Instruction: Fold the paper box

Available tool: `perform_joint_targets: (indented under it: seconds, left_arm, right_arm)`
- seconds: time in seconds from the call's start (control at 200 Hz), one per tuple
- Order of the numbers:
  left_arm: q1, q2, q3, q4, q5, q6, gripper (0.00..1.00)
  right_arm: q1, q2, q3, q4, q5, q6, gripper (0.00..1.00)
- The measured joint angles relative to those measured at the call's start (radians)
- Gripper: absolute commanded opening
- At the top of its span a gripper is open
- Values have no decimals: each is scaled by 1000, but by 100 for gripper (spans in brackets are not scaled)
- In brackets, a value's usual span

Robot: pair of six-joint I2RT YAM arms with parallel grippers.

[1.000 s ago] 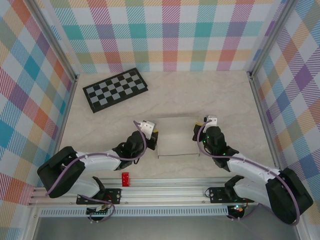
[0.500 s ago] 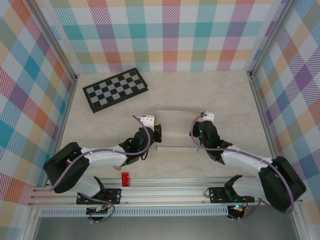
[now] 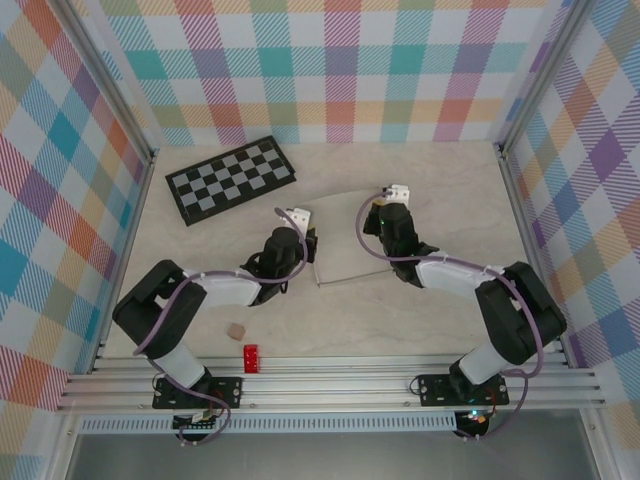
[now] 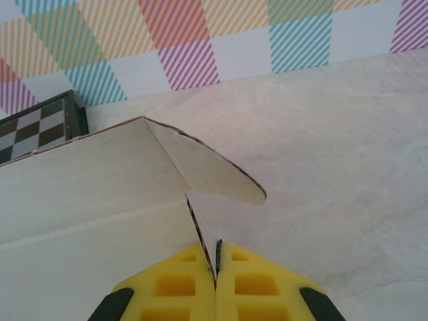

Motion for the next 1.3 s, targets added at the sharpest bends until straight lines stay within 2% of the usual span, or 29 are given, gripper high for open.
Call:
perform_joint_targets:
  seconds: [0.15, 0.315, 0.615, 0.795, 1.095, 1.23, 1.3]
  left_arm:
    - [5, 48, 14, 32, 25, 23, 0]
    - [-6, 50, -26, 93, 37, 19, 0]
    - [-122, 6, -137, 150, -1, 23, 0]
    - [-161, -55, -203, 150, -5, 38, 0]
    - [-309, -138, -222, 19, -78, 142, 0]
    - [-375, -156, -246, 6, -136, 179, 0]
    - [-406, -164, -257, 3, -168, 192, 0]
  right_arm:
    - [-19, 31, -16, 22, -3, 2, 0]
    - [-19, -10, -116, 60, -15, 39, 0]
    - [-19, -148, -277, 88, -23, 102, 0]
    - [-10, -246, -336, 35, -56, 105, 0]
    - [-2, -531, -476, -131, -81, 108, 3]
    - [6, -709, -536, -249, -102, 121, 10]
    - [12, -821, -563, -330, -121, 135, 19]
